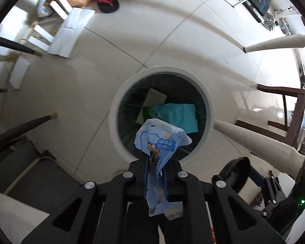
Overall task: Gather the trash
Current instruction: 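Open both tools to drop the snack bag and lid into the bin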
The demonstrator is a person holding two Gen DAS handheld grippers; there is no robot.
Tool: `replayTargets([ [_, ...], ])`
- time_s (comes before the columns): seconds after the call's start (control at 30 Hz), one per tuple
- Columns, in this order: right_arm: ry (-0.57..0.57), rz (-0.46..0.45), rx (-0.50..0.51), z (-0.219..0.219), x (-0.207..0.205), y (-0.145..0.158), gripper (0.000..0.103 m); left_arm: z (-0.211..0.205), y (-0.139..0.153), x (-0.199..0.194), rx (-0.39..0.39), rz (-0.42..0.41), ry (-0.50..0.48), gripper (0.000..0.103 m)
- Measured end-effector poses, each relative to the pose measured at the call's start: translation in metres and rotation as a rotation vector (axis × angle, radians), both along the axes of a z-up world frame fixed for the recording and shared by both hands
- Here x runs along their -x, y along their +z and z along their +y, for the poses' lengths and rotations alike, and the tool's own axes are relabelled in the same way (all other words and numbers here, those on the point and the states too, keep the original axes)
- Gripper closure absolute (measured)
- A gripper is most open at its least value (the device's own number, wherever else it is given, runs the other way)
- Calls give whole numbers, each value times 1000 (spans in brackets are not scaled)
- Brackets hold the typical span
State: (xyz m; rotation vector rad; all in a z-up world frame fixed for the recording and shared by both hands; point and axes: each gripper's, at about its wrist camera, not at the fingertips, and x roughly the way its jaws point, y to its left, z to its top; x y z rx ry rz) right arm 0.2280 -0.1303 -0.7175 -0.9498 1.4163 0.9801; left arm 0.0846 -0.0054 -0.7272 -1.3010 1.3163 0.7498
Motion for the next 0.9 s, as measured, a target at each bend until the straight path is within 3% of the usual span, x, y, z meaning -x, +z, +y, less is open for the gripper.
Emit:
replayTargets([
  [0.13, 5, 26, -13, 8, -6, -18, 15, 3, -5, -4, 41, -45, -13, 84],
  [0.2, 11, 63, -11, 11, -9, -26, 15, 4, -4, -3, 35, -40, -19, 62],
  [0.23, 11, 77, -14, 12, -9, -27, 14, 5, -2, -3, 30, -41, -16, 42],
  [0.27, 13, 92, -18, 13, -9, -28, 14, 6, 1, -1, 24, -47, -13, 29],
  [0.4, 34, 124, -27, 18, -5, -29, 11, 8, 9, 7, 4, -28, -1, 24],
  [0.47, 28, 134, -33, 19, -3, -28, 10, 7, 10, 11, 0, -24, 3, 9],
  [0.7, 3, 154, -59, 18, -3, -22, 0, -1, 24, 22, -70, 38, -11, 8],
  [0.9, 16, 80, -43, 12, 2, -12, 0, -16, 44, 39, -219, 160, -33, 8],
])
